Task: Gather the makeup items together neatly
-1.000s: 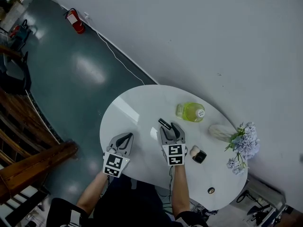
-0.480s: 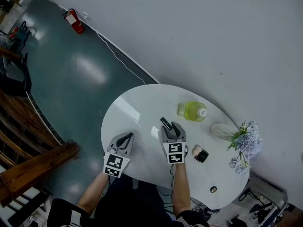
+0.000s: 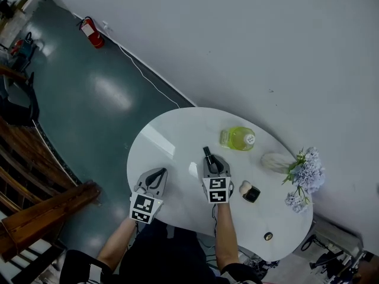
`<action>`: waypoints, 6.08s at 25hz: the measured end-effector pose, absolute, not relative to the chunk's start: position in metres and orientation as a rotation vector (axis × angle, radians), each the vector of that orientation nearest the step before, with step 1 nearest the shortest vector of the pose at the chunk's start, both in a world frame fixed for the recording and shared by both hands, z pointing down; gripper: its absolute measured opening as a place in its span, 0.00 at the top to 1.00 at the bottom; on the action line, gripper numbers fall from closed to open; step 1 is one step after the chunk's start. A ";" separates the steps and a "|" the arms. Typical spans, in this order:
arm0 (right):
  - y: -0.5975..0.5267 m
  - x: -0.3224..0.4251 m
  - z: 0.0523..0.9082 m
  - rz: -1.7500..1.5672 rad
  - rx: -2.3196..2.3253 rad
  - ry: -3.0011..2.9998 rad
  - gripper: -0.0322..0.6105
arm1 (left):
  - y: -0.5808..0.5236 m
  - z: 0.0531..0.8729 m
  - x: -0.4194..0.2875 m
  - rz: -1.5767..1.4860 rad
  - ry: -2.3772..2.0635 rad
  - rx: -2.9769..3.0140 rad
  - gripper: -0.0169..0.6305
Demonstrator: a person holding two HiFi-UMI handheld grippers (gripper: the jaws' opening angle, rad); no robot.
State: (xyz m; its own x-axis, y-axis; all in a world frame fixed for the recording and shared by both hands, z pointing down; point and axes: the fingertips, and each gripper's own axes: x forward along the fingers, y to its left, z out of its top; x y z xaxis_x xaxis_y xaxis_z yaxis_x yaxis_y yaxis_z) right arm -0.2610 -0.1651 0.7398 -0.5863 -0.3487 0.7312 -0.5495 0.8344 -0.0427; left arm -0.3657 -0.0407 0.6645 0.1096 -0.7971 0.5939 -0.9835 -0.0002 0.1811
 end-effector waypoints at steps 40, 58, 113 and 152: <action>-0.063 -0.013 0.698 0.527 1.081 -2.141 0.78 | -0.015 0.620 -0.158 0.513 -1.421 2.237 0.94; -0.020 0.144 0.703 0.642 1.378 -1.993 0.78 | -0.010 0.621 -0.018 0.588 -1.143 2.429 0.94; 0.016 0.240 0.690 0.718 1.792 -1.858 0.68 | -0.004 0.610 0.058 0.690 -0.944 2.586 0.94; -0.007 0.155 0.491 0.341 1.770 -2.260 0.89 | -0.020 0.465 0.028 0.411 -1.189 2.751 0.94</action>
State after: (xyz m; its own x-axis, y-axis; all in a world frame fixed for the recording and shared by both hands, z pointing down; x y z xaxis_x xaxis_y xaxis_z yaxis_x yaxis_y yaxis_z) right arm 0.1545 -0.0066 0.4905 -0.2305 -0.9130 0.3366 -0.9717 0.2345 -0.0292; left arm 0.0276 -0.0201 0.4651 0.6552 -0.6966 0.2923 -0.7284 -0.6852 -0.0003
